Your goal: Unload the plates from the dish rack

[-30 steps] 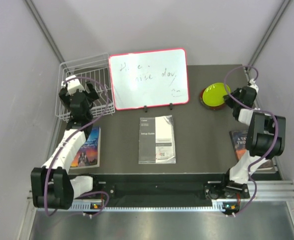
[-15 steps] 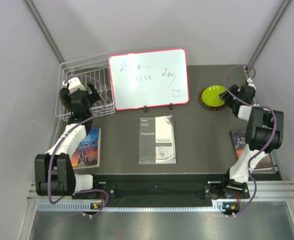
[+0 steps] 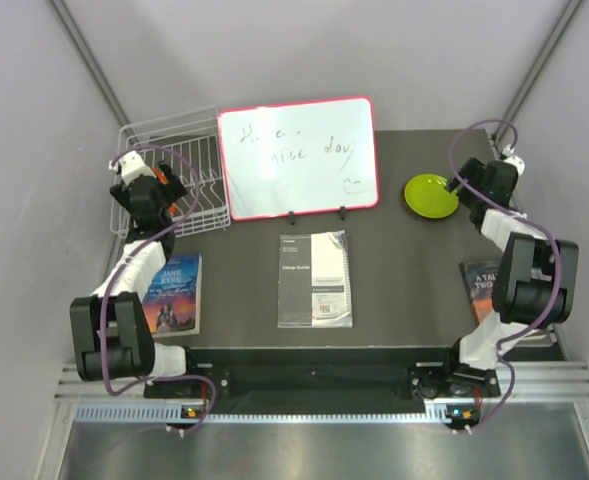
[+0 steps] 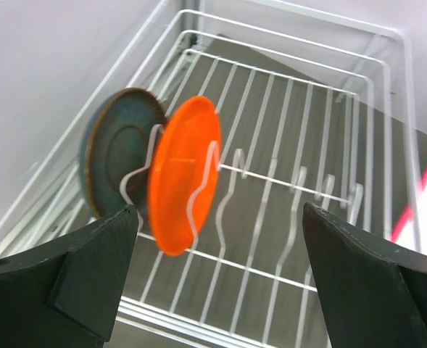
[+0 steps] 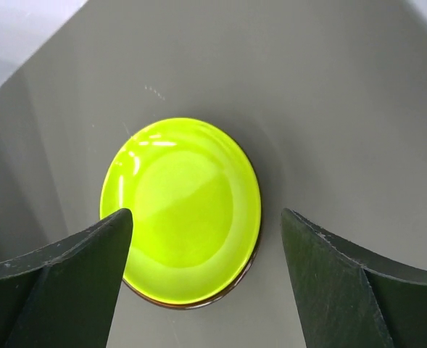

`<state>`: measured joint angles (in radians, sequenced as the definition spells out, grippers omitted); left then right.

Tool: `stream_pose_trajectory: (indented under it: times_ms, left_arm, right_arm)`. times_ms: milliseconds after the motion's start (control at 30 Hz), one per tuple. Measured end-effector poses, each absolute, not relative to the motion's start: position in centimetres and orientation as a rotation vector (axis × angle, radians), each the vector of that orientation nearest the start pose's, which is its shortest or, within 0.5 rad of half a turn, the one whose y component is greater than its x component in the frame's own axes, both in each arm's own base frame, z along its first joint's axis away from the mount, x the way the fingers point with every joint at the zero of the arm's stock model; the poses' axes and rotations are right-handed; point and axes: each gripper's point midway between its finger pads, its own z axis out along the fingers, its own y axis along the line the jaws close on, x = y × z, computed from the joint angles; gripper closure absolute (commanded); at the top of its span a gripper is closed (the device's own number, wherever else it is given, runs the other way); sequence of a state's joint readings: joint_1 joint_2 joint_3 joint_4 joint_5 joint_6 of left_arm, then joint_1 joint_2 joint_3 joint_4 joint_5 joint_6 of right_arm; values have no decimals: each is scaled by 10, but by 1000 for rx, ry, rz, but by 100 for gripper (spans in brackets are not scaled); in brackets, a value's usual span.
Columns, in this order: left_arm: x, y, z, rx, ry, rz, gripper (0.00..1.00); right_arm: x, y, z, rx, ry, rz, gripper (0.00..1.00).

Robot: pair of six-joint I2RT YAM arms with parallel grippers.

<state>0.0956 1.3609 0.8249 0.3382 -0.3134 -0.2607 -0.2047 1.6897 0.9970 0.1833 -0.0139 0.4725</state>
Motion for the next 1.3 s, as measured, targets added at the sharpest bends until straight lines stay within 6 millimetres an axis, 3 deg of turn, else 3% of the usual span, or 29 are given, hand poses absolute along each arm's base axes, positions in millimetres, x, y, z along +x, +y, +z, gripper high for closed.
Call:
stream_pose_trajectory:
  times_ms: [200,400,533,667,700,800,833,900,1300]
  left_arm:
    - [432,114,191,-596,1701,206,2]
    - [447,132,168,-635,1727,228,17]
    - [455,135,149,-650,1746,223,28]
    - [464,136,134,-656,1754,210,48]
    - [466,136,133,-655,1753,207,59]
    - [473,138,128,-657,1750,210,74]
    - [476,140,128,-658,1747,213,89]
    - [478,147,126,-642,1756,266,100]
    - [482,152,131,-612,1749,278,100]
  right_arm:
    - [464,-71,137,667,1923,161,18]
    - [449,-29,147,569,1928,210,20]
    - [446,-8,143,515,1947,239,23]
    - [445,-4,137,497,1960,245,25]
    - [446,-3,135,495,1962,248,25]
    - [449,0,126,486,1980,256,26]
    - [449,1,121,481,1991,257,26]
    - [449,2,115,478,2007,259,26]
    - [449,6,112,459,2019,255,24]
